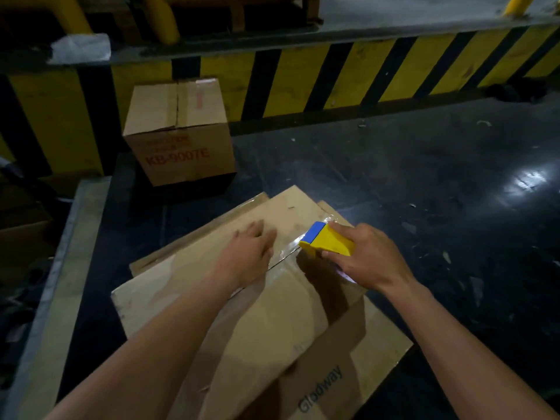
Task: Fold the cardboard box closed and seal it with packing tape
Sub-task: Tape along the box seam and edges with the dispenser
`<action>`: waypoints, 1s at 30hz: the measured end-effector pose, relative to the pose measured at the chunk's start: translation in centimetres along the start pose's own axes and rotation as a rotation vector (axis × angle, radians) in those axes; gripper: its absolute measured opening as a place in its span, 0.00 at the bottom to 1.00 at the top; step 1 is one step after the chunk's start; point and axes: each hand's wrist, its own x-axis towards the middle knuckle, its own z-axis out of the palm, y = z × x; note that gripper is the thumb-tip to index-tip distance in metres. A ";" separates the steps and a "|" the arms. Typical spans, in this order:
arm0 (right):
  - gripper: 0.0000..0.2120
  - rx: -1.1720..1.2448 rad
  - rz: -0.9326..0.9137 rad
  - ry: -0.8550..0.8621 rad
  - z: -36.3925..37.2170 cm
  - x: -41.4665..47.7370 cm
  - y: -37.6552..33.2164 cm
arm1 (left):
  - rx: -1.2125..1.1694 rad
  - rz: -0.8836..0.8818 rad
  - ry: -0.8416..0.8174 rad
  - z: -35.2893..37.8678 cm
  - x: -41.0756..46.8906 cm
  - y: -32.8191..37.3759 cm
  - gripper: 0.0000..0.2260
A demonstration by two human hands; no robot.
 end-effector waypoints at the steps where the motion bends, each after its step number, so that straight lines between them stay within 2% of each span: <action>1: 0.31 -0.003 -0.015 0.003 -0.1 0.0 0.2 | -0.058 0.027 0.024 -0.3 0.4 0.8 0.20; 3: 0.31 0.006 -0.035 0.022 -0.1 0.0 0.6 | -0.123 0.050 0.027 -0.8 1.3 2.0 0.18; 6: 0.31 0.041 -0.026 0.066 -0.1 0.0 1.1 | -0.053 0.119 0.034 -1.1 2.4 2.5 0.16; 14: 0.31 0.150 0.019 0.115 0.6 0.8 1.8 | 0.024 0.118 0.050 0.5 3.1 2.2 0.13; 17: 0.29 0.224 0.067 0.048 0.1 2.2 1.9 | 0.023 0.118 0.035 0.7 2.7 2.4 0.14; 22: 0.29 0.315 0.171 -0.059 -0.9 5.2 2.1 | 0.160 0.125 -0.075 1.8 2.3 2.9 0.19; 30: 0.27 0.340 0.153 -0.122 -1.1 8.6 0.1 | 0.206 0.106 -0.105 1.4 2.0 3.1 0.17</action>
